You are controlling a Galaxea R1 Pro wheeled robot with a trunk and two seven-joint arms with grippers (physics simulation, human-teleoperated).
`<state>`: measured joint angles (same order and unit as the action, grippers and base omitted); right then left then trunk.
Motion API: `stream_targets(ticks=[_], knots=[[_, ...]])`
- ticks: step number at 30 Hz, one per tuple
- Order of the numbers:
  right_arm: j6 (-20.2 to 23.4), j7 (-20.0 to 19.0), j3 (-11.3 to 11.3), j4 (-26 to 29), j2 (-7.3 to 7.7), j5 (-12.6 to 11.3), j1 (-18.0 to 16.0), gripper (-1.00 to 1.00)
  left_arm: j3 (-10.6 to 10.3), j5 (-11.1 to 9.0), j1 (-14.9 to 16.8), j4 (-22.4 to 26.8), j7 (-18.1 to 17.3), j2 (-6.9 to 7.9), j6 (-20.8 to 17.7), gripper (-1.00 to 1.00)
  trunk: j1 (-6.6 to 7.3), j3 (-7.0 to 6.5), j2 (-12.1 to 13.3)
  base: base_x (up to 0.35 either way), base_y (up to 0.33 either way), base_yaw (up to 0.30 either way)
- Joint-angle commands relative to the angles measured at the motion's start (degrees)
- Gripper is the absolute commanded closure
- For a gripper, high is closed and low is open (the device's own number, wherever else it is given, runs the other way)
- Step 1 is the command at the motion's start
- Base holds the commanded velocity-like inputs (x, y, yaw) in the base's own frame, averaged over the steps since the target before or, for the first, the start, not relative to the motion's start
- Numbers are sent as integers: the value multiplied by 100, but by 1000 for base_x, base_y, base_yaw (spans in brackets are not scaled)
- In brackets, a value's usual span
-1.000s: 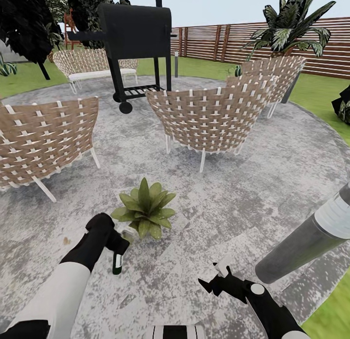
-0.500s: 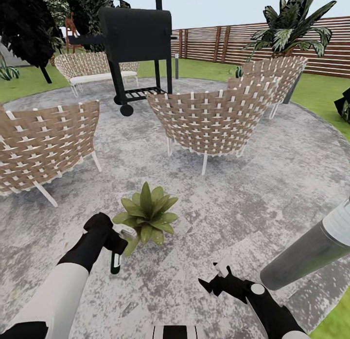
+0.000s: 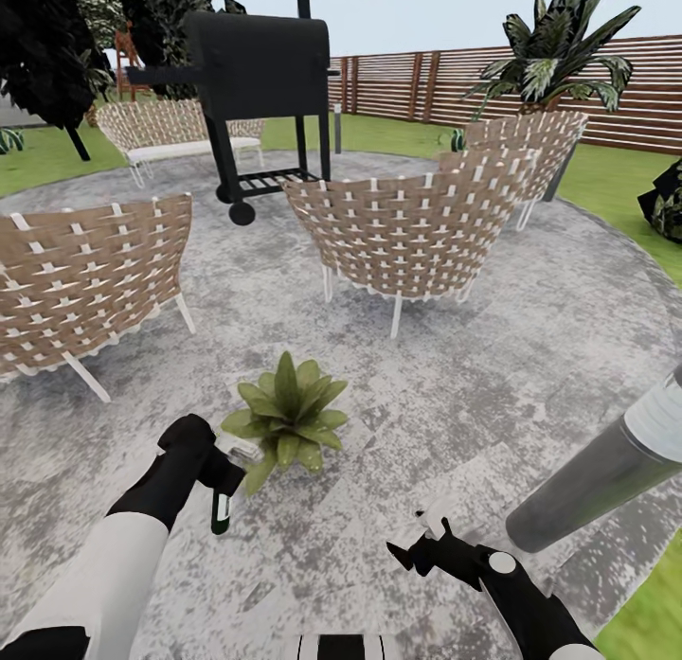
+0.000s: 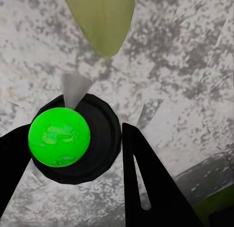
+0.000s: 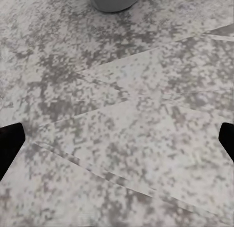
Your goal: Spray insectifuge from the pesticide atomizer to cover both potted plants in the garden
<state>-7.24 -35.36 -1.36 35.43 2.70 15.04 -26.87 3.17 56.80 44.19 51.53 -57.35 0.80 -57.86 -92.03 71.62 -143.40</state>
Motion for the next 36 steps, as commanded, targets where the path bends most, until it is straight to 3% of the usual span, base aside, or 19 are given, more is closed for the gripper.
stream_targets(ticks=[1,4,8,11,15,18,20,23,25,31,34,36], knots=[[-41,3,-5,2,3,61,-3,-100,6,51,2,6,-57,-1,-18,100,2,4,-2,-47,106,0],[-41,3,-6,6,3,60,-3,-100,-14,40,-13,-49,-61,-6,-7,100,2,4,-2,-16,37,0],[-41,3,-5,7,3,60,-3,-100,-55,41,-358,-37,-65,-77,8,100,2,4,-2,-2,5,0],[-42,3,-5,7,3,60,-5,-100,-46,42,-420,-5,-66,-64,-7,100,2,4,-2,0,0,0],[-45,3,-5,4,3,60,-4,-100,-7,40,-419,13,-68,78,-6,100,2,4,-2,0,0,0],[-45,3,-5,0,3,61,-4,-100,-8,-34,-412,10,-110,340,-4,100,2,4,-2,0,0,0],[-47,3,-5,-1,3,61,-3,-100,-35,-48,-400,8,-120,296,-9,100,2,4,-2,0,0,0],[-50,3,-5,-1,3,62,-3,-100,-65,12,-335,6,-134,-107,-11,100,2,4,-2,0,0,0],[-50,6,-5,-1,3,68,-3,-100,-69,-2,-187,-15,-142,-209,-14,100,2,4,-2,0,0,0],[-36,18,-5,0,-2,69,-3,-100,-143,6,40,-80,-255,-190,-15,100,2,4,-2,0,0,0],[-33,20,-12,0,-6,69,-3,-100,-260,22,113,-92,-771,-62,-2,100,2,4,-2,0,0,0],[-34,21,-9,1,-6,69,-3,-100,-367,138,146,-53,-975,-32,-4,100,2,4,-2,0,0,0]])
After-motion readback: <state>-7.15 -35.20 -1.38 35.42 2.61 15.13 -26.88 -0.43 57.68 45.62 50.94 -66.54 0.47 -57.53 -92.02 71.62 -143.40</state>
